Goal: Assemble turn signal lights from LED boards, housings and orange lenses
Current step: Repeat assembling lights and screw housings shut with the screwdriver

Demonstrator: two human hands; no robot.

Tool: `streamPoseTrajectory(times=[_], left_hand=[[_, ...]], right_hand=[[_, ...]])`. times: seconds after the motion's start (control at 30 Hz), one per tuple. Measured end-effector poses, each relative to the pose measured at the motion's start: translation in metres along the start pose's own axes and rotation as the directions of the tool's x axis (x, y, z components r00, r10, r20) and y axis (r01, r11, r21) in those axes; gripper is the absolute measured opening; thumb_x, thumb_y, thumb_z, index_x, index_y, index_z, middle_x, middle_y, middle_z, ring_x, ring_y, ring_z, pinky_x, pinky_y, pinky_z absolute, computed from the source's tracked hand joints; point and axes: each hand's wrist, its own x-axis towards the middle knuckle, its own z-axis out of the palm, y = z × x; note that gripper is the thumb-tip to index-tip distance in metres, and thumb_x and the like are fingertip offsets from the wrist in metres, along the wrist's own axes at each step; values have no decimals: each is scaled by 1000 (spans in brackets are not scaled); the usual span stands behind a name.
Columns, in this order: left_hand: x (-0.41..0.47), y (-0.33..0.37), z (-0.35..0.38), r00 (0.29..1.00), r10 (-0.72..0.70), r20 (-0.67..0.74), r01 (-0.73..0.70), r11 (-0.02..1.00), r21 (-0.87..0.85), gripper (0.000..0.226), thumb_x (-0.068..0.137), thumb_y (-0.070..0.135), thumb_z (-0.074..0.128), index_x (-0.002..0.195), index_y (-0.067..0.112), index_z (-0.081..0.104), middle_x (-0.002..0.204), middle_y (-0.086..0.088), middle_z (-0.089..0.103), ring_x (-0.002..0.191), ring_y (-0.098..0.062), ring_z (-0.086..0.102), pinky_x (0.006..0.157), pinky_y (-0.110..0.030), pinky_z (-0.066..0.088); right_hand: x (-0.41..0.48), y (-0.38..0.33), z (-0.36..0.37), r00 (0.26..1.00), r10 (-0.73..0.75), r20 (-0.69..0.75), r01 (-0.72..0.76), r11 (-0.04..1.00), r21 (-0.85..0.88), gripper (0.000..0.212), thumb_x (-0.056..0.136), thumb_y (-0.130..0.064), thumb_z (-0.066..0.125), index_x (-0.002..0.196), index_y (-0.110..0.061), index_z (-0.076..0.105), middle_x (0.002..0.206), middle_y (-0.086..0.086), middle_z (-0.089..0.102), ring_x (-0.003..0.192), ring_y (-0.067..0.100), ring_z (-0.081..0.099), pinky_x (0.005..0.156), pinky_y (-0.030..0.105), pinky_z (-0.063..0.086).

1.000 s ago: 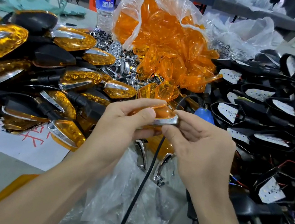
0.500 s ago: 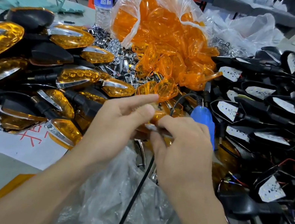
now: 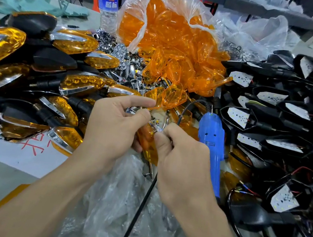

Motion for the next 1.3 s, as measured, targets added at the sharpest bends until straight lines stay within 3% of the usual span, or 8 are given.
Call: streamPoseTrajectory(times=[0.13, 0.27, 0.37, 0.43, 0.67, 0.93, 1.1, 1.3], left_hand=[[2, -2, -6, 998, 0, -59, 2, 999, 42, 28, 92, 8, 69, 98, 33, 81, 55, -6, 69, 38, -16, 54, 39, -23, 44], [12, -1, -13, 981, -116, -154, 102, 990, -93, 30, 95, 12, 67, 96, 36, 84, 59, 3, 61, 54, -13, 49, 55, -27, 46], [15, 0, -19, 964, -232, -128, 204, 957, -204, 26, 103, 23, 62, 100, 37, 83, 57, 8, 55, 63, -13, 55, 67, -30, 53], [15, 1, -20, 963, -251, -102, 224, 950, -220, 22, 104, 28, 62, 101, 33, 83, 68, 3, 63, 74, -18, 60, 72, -34, 56], [19, 0, -18, 980, -194, -51, 174, 947, -270, 32, 93, 4, 74, 121, 19, 71, 77, 0, 77, 65, -10, 69, 58, -18, 54], [23, 1, -28, 979, -176, -102, 143, 953, -267, 41, 93, -5, 66, 126, 18, 72, 85, 4, 78, 66, -9, 64, 59, -18, 53], [22, -2, -27, 979, -179, -97, 157, 967, -199, 40, 92, -3, 69, 114, 29, 74, 76, 8, 75, 65, -8, 65, 57, -17, 53], [8, 0, -13, 985, -162, 62, 166, 985, -52, 39, 92, -4, 70, 116, 26, 74, 85, 1, 81, 78, -18, 78, 67, -27, 63]], right_hand=[[9, 7, -13, 972, 85, -219, -66, 993, 94, 43, 102, -45, 41, 67, -21, 47, 55, 2, 49, 57, 22, 46, 54, 35, 34], [14, 9, -16, 972, 148, 184, -124, 983, -137, 33, 98, -41, 60, 72, -22, 66, 58, -4, 61, 59, 14, 56, 62, 32, 45], [26, -7, -24, 943, 251, 218, -331, 761, 557, 10, 90, -32, 76, 100, -31, 75, 95, -1, 77, 85, 12, 71, 73, 16, 55], [38, -4, -35, 930, 323, 174, -308, 427, 851, 87, 81, -34, 83, 155, -39, 38, 154, 1, 51, 125, 13, 62, 107, 36, 53], [46, -3, -10, 986, 130, 104, -133, 991, 22, 56, 87, -14, 67, 136, -41, 61, 123, -14, 72, 96, -3, 68, 81, 19, 57], [79, 0, 10, 959, 33, 282, 186, 677, -713, 21, 93, -15, 66, 77, -17, 52, 67, 5, 46, 83, 26, 62, 80, 37, 40], [68, 11, -19, 971, 223, 88, -232, 965, 119, 16, 95, -18, 71, 84, -25, 81, 75, -8, 77, 69, 22, 72, 62, 40, 60], [43, 12, -28, 850, 390, 354, -441, 161, 883, 14, 103, -7, 56, 104, 2, 67, 97, 21, 78, 87, 26, 79, 71, 28, 63]])
